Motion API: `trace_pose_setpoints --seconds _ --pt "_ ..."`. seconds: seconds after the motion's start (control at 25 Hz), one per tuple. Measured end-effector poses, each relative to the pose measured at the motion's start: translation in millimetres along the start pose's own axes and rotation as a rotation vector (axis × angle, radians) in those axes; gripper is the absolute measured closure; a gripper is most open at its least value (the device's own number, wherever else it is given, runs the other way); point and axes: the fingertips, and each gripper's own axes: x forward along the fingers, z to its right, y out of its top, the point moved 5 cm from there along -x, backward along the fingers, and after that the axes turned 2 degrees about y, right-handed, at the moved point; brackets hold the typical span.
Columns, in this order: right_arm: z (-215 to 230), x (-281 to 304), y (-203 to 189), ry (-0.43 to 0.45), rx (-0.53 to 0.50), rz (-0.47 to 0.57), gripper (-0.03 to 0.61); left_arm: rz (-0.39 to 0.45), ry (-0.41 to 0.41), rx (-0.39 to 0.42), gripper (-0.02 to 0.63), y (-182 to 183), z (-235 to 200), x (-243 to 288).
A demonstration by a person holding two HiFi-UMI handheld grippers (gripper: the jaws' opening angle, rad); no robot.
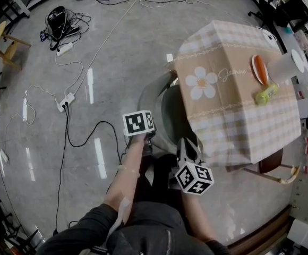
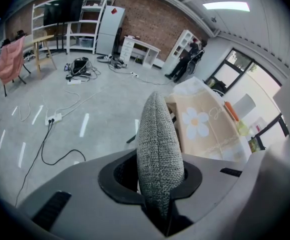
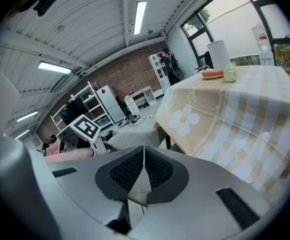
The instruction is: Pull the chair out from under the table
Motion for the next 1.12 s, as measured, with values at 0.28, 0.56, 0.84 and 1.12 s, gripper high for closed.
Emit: trace_pose_setpoints --seconds 0.28,0.56,0.84,1.12 --pt "-9.0 0.4 -6.5 -0.005 -0.001 0.000 0.561 0.006 0.001 -0.005 0.526 1.4 -13.2 -6.4" --pt "-15.0 4.4 -11.1 0.006 -0.012 -0.009 0.561 0.013 0.007 -0.004 0.526 0.2 -23.4 -10.5" --pt "-28.1 8.6 -15.0 0.029 -0.028 -0.020 0.561 0.022 0.010 -0.014 0.528 0.5 -37.3 -17.6" --pt "-39.5 11.6 -19.3 0.046 -0.040 -0.026 0.561 0.027 0.021 -0.023 0.529 0.7 -56.5 -26.5"
